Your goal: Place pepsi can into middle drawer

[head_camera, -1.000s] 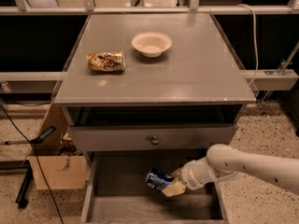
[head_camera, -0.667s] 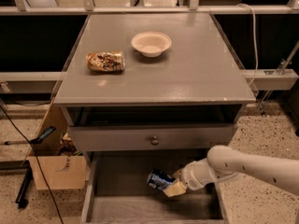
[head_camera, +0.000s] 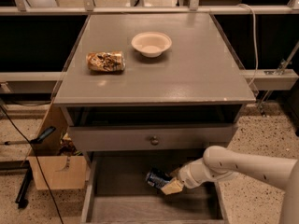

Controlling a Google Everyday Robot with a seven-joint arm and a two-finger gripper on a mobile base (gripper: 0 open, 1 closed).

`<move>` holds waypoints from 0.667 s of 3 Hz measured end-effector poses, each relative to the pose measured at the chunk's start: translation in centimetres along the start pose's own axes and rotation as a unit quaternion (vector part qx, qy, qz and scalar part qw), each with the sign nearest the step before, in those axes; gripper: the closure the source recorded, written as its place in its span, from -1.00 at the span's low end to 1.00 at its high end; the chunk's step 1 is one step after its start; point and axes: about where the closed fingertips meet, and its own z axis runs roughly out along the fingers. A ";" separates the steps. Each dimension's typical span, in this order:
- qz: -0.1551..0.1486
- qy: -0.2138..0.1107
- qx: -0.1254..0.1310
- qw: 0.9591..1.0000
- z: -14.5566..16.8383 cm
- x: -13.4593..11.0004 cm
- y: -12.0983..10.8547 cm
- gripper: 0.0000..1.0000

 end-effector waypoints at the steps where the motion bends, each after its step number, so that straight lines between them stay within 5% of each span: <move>1: 0.005 -0.001 0.002 1.000 0.6 0.5 -0.4 1.00; 2: 0.005 -0.001 0.002 1.000 0.6 0.5 -0.4 0.62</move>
Offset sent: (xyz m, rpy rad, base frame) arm 0.0014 -0.0013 -0.0079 0.0015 0.0029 -0.0098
